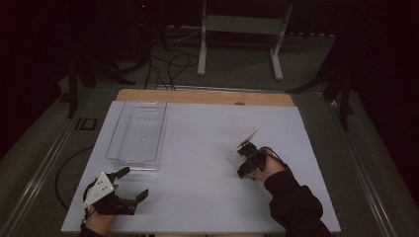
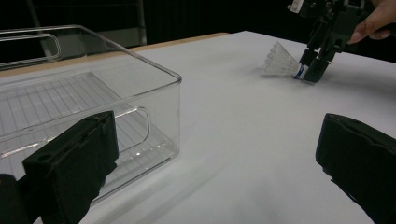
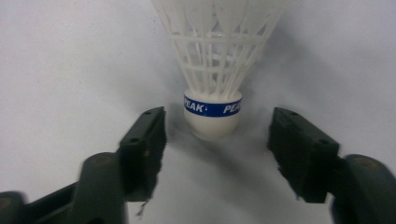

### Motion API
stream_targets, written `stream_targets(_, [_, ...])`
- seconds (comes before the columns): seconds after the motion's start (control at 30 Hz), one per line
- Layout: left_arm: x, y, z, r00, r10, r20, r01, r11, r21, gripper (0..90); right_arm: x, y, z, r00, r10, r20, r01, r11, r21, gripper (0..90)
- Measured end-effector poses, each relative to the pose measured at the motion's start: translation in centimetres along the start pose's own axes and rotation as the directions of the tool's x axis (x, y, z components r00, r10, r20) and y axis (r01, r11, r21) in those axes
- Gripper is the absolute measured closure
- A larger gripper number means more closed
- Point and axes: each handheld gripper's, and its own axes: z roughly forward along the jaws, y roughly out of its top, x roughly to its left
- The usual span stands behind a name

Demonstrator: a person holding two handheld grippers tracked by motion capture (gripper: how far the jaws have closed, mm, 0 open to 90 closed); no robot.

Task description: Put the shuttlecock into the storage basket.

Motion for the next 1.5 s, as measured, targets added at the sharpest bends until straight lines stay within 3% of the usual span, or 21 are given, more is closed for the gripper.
stream_targets(0.1, [0.0,0.0,0.0,1.0,-0.001,0.001,0.001,1.0,0.001,0.2,0.0,0.2,0.1,1.0,-0.003,0.01,0.003,1.0,0.009,45.9])
stream_targets(0.33, [0.0,0.0,0.0,1.0,-0.001,0.005,0.001,1.0,0.003,0.2,0.1,0.5,0.1,0.9998,-0.003,0.018,0.002,1.0,0.011,49.1])
stream_targets(0.53, [0.0,0.0,0.0,1.0,-0.002,0.006,0.002,1.0,0.003,0.2,0.3,0.7,0.1,0.9994,-0.023,0.026,0.023,1.0,0.013,57.2])
stream_targets(0.57, [0.0,0.0,0.0,1.0,-0.002,0.006,0.002,1.0,0.002,0.2,0.4,0.8,0.1,0.9991,-0.035,0.025,0.035,0.999,0.015,64.0])
stream_targets(0.77, [0.0,0.0,0.0,1.0,-0.003,0.005,0.003,1.0,0.001,0.2,0.5,0.9,0.0,0.9986,-0.049,0.022,0.048,0.999,0.023,65.2])
stream_targets(1.03, [0.0,0.0,0.0,1.0,-0.004,0.007,0.004,1.0,0.002,0.2,0.9,0.7,-0.7,0.9941,-0.108,0.013,0.107,0.994,0.034,65.4])
stream_targets(1.27, [0.0,0.0,0.1,1.0,-0.002,0.007,0.002,1.0,0.003,0.1,1.9,0.2,-0.9,0.9819,-0.189,0.008,0.189,0.981,0.045,65.5])
stream_targets(1.5, [0.0,0.0,0.1,1.0,-0.003,0.007,0.003,1.0,0.007,0.1,1.9,-0.5,-1.3,0.9619,-0.272,-0.028,0.272,0.962,0.02,65.5])
